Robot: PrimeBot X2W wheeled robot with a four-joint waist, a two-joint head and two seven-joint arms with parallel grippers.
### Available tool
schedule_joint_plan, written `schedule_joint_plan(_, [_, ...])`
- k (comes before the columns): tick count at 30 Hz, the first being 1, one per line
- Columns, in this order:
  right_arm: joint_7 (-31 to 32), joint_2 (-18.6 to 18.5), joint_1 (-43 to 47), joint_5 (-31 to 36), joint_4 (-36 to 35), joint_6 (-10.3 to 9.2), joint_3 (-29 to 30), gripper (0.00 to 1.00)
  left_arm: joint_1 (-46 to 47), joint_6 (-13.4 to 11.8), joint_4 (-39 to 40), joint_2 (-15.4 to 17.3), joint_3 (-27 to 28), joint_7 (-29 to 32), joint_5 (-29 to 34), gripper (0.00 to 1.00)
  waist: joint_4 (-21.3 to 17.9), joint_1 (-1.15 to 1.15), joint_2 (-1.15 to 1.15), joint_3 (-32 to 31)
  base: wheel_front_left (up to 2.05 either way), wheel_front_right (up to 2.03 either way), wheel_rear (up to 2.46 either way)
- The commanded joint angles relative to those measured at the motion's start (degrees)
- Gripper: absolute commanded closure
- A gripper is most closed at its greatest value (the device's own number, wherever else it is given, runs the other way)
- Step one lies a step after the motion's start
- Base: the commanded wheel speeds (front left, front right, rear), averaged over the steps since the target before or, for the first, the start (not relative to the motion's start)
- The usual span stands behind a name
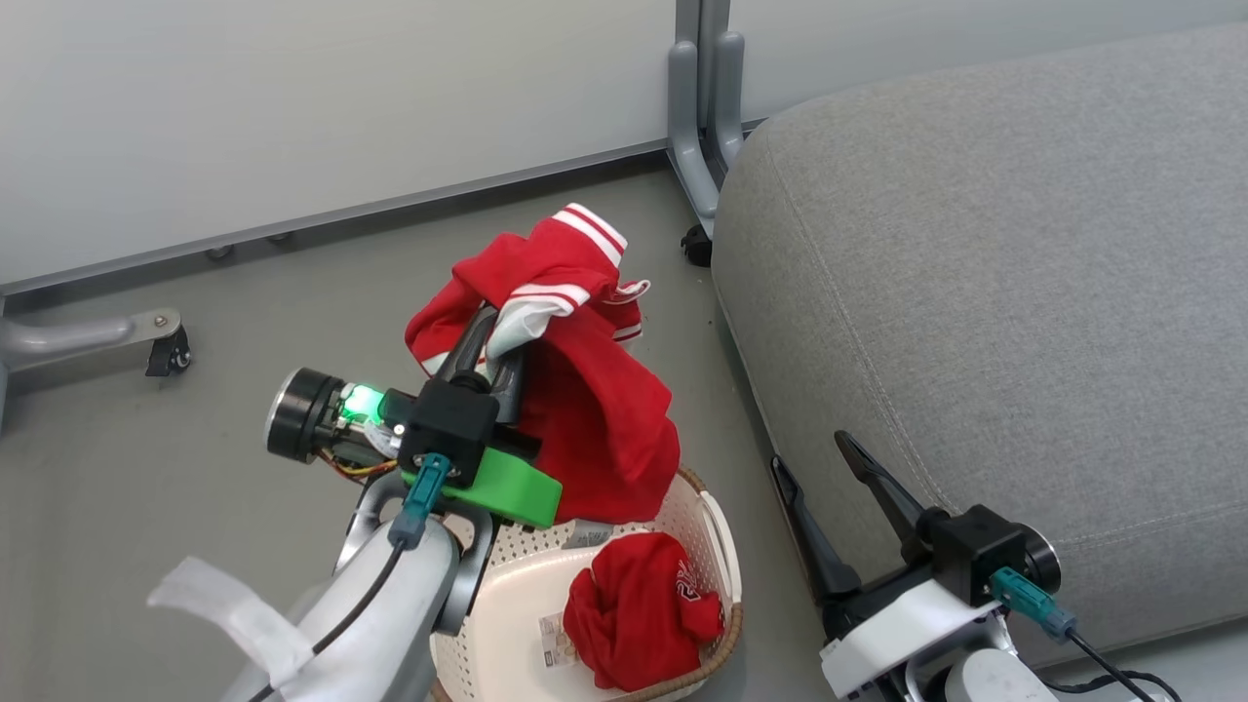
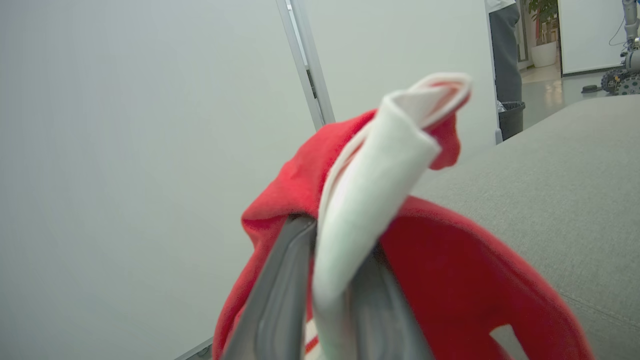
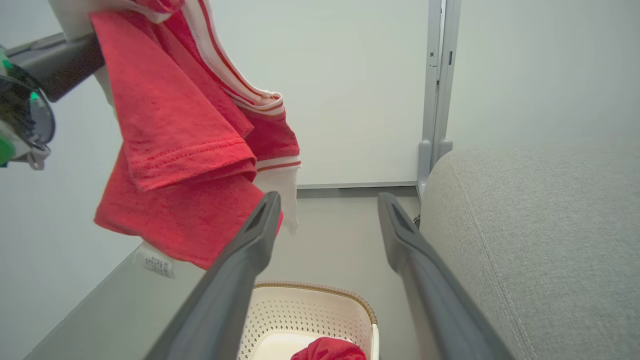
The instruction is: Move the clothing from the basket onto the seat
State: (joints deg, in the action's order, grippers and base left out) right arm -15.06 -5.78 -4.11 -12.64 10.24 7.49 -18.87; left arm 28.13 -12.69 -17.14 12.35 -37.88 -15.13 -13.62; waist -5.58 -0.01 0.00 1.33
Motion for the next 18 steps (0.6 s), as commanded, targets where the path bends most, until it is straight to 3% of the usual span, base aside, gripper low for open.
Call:
schedule_joint_plan(1, [-0.19,-0.08,0.12,0.35,-0.37,0.0,-0.04,0.0,-1.96,0.22,2.88,-0.35,1.9,-0.03,0.86,1.0,0.13,0.01,0.0,-0.61,0.0,0.0,0.0])
schedule_joint_plan(12, [-0.19,0.36,0.11,0.87,-1.38,0.0,-0.2,0.0,-8.7,6.13,19.59,-5.26,13.57,-0.03,6.09,1.0,0.65,0.01,0.0,-0.1,0.0,0.0,0.0])
schedule_joint_plan(18, [-0.18,0.53,0.05,0.76,-1.09,0.0,-0.16,0.0,-10.19,11.48,24.21,-7.89,15.95,-0.03,7.2,1.0,0.7,0.01,0.0,-0.08,0.0,0.0,0.0])
